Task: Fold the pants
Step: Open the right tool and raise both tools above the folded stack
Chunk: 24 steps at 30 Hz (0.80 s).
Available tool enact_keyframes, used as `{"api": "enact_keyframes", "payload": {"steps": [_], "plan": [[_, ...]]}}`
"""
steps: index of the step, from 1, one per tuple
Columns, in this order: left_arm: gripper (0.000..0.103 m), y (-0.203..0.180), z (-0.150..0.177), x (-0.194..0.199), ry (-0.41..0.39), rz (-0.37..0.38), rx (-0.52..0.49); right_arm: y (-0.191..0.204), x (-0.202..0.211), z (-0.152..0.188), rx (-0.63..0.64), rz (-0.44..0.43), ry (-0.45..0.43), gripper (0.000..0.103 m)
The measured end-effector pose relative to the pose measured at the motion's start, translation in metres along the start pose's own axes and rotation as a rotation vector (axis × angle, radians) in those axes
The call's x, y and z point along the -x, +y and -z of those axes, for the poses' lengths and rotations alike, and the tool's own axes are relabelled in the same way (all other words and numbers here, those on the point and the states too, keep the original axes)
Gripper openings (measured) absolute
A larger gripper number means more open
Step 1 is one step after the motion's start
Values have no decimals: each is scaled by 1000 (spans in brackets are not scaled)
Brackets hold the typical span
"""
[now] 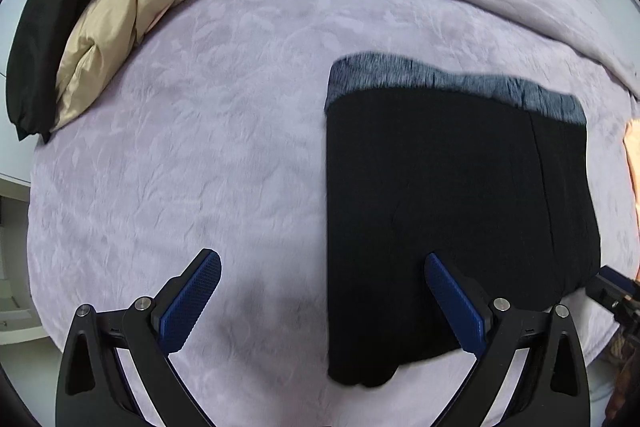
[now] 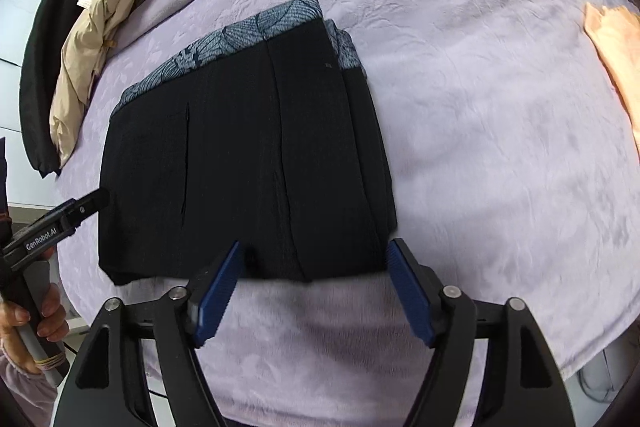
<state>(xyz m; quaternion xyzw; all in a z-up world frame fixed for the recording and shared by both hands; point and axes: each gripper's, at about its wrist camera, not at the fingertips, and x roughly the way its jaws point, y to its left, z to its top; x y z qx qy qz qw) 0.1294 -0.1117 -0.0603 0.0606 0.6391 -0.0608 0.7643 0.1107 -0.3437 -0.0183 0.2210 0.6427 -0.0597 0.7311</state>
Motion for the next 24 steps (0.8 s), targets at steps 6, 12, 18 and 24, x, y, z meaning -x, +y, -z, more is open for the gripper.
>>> {"api": "enact_keyframes", "payload": {"steps": [6,12,18,24], "plan": [[102,26,26,11,20,4,24,-8,19,27,-75,6,2,80],[102,40,46,24,20,32,12,4,40,34,-100,22,-33,80],[102,41,54,29,26,99,-31,23,55,42,-123,30,-87,80],[102,31,52,31,26,123,-107,31,59,58,-174,30,-101,80]]}}
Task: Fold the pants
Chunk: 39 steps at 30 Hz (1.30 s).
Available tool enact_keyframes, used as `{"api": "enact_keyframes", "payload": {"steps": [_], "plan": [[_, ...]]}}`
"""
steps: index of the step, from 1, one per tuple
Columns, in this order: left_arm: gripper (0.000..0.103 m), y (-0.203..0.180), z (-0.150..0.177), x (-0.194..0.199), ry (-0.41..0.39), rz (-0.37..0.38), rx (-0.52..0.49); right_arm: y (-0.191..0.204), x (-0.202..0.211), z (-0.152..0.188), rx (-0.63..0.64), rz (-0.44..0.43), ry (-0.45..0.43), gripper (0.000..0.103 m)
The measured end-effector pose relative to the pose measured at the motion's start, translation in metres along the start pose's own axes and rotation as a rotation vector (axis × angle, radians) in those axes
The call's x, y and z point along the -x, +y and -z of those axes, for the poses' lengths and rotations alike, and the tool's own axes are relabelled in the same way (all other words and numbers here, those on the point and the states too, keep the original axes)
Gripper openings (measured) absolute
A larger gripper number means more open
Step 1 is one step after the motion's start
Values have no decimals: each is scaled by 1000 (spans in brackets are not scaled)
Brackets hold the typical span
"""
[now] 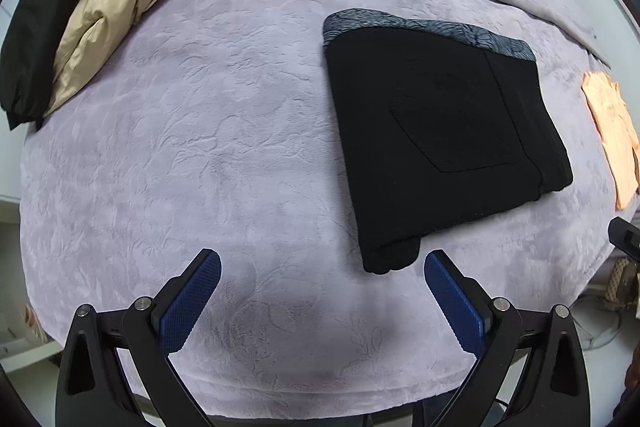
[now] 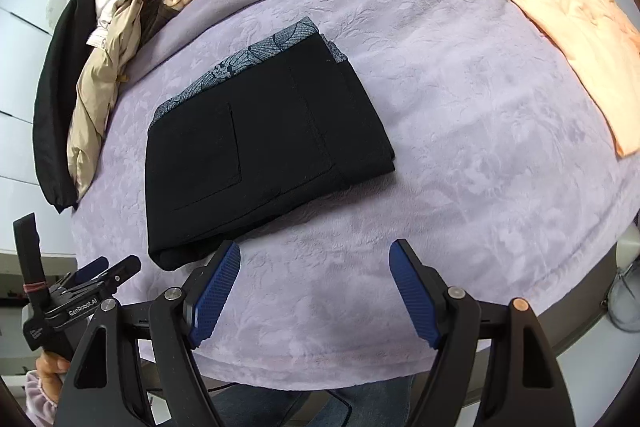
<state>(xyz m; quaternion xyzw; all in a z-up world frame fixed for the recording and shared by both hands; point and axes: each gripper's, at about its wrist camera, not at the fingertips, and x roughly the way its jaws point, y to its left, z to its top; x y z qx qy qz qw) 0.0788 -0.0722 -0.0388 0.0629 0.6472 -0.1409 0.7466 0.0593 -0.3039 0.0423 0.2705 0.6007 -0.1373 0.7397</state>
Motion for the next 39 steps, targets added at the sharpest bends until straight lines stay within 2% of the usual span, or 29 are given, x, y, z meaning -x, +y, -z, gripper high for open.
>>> {"api": "enact_keyframes", "payload": {"steps": [5,10,18,30,34,39], "plan": [[102,-6,-3,1,5,6,-16,-3,4,6,-18,5,5,80],[102,-18,-8,-1,20,-4,-20,-16,8,-6,-28,-12,-2,80],[102,-43,-29,-4,34,-40,30,-38,5,-50,22,-34,23,80],[102,-69,-64,-17,58,-114,76,-64,11,-143,132,-57,-3,80],[102,-68,-71,-24,72,-137,97,-68,-2,-157,145,-76,34,80],[102,-69,-77,-30,87,-158,108,-71,-29,-156,140,-99,104,80]]}}
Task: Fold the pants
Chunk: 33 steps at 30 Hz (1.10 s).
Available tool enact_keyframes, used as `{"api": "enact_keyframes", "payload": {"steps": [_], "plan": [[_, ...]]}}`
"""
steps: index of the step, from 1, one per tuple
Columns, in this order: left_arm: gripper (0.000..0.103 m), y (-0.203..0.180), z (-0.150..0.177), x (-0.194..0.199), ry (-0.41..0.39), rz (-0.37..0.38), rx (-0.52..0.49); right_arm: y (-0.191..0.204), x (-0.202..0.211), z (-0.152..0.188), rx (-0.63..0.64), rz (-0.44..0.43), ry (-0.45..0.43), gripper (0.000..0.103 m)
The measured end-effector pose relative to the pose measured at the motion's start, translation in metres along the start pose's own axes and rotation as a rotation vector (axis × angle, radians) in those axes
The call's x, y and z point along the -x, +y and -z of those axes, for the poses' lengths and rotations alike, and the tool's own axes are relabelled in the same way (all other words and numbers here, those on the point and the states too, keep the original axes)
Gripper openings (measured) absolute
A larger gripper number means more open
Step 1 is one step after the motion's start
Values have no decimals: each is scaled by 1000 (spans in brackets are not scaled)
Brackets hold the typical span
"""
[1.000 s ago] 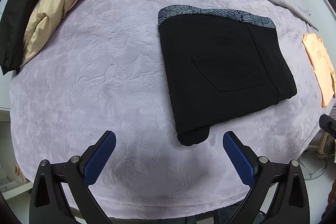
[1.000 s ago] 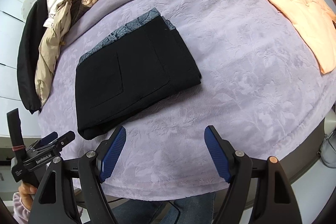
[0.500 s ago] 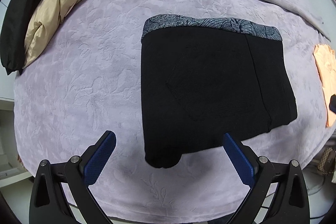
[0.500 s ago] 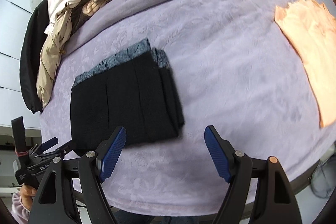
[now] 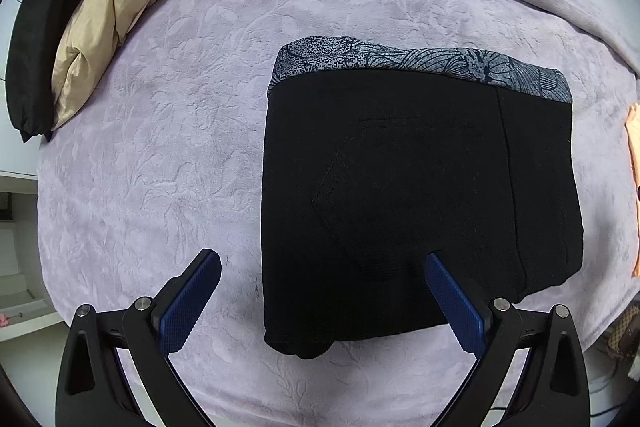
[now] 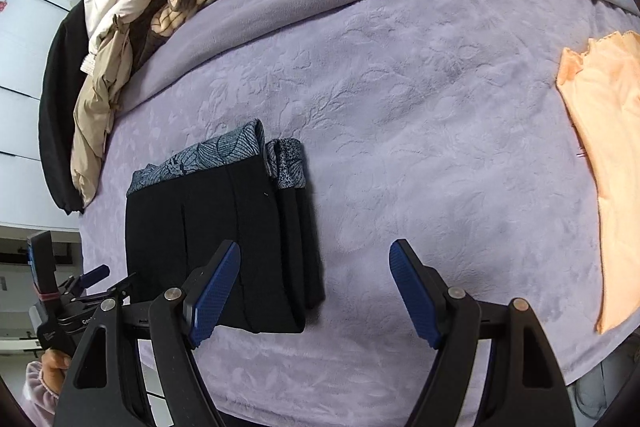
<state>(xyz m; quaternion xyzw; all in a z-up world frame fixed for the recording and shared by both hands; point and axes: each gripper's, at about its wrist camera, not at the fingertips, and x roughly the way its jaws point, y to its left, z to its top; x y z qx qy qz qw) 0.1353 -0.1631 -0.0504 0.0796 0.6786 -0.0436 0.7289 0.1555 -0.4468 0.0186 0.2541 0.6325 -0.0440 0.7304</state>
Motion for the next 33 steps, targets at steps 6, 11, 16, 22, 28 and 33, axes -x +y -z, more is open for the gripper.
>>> {"api": "enact_keyframes", "payload": {"steps": [6,11,16,22,28,33], "plan": [[102,-1,-7,-6,15,-21,8,-3,-22,-2,1,-20,56,80],[102,-3,-11,-9,23,-29,11,-4,-26,-4,2,-28,66,80],[102,-5,-14,-13,26,-33,11,-7,-30,-7,0,-32,71,80],[102,8,-22,-14,-8,-5,28,-10,-35,-6,22,-84,64,81],[102,44,-38,-28,-11,120,46,-18,-57,-4,23,-194,120,86],[102,71,-40,-55,60,351,52,-27,-85,-3,-16,-326,175,86]]}}
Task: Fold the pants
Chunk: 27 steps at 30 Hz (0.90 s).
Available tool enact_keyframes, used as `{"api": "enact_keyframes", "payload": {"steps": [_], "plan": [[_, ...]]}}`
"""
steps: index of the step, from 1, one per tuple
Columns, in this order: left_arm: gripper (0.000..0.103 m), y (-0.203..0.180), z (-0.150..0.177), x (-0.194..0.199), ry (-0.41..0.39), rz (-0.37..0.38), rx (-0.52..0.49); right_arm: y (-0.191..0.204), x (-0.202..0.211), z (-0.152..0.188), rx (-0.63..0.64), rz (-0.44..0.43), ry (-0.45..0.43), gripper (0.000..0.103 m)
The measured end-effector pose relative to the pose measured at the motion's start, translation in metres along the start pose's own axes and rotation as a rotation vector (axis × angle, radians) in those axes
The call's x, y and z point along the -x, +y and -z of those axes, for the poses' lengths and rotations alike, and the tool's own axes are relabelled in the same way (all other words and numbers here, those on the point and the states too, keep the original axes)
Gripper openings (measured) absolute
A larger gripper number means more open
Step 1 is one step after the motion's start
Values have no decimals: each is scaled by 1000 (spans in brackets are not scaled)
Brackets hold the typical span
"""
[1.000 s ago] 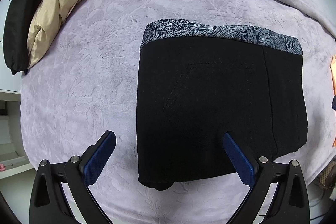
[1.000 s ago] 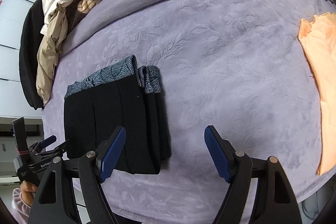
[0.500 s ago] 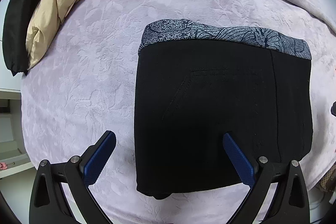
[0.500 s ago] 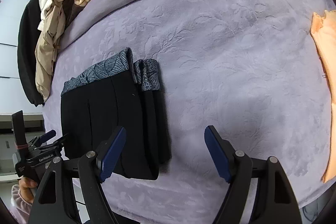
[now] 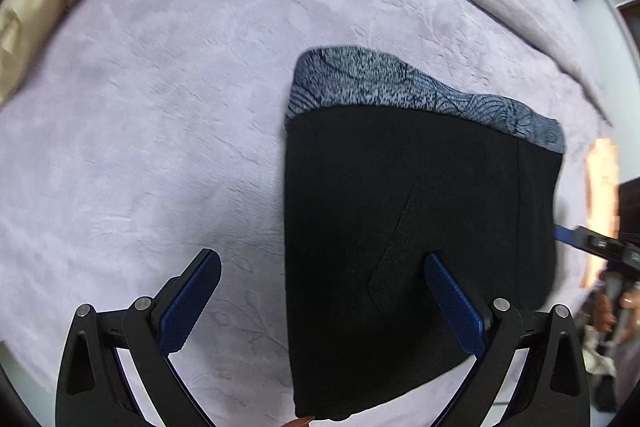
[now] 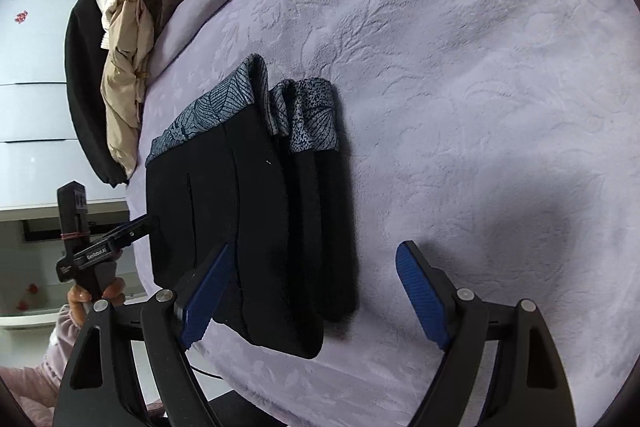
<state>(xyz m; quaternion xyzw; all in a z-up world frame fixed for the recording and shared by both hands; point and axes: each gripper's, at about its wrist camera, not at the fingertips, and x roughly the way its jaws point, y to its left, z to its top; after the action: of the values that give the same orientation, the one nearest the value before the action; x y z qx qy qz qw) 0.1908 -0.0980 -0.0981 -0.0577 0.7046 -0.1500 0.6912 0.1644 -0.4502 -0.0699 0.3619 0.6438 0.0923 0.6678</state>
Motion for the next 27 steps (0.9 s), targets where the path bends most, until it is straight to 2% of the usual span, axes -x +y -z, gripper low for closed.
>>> {"api": "enact_keyframes", "payload": {"steps": [4,6,10,13,14,15,16,18,20,23,27], "plan": [[102,9,-4,-13,4,108,-34,-9,-19,-3,5,-90,31,86],[102,6,-8,-20,2,139,-54,-11,-30,-7,12,-143,50,86],[102,-1,-15,-32,1,150,-82,-12,-49,-16,26,-216,60,86],[103,0,-18,-37,2,150,-68,-11,-61,-22,1,-230,62,86],[103,-2,-18,-39,1,148,-58,-11,-63,-23,-17,-217,64,84],[103,-3,-17,-38,-6,140,-49,-10,-64,-23,-35,-206,66,75],[102,-5,-15,-35,-22,131,-49,-9,-63,-23,-47,-207,67,72],[78,-14,-7,-25,-49,147,-69,-4,-57,-19,-58,-217,54,55],[67,-22,-3,-14,-67,145,-96,3,-48,-14,-53,-227,40,48],[62,-29,7,5,-84,130,-108,15,-36,-6,-55,-262,26,44],[61,-30,24,36,-91,152,-91,29,-20,8,-67,-324,25,43]]}}
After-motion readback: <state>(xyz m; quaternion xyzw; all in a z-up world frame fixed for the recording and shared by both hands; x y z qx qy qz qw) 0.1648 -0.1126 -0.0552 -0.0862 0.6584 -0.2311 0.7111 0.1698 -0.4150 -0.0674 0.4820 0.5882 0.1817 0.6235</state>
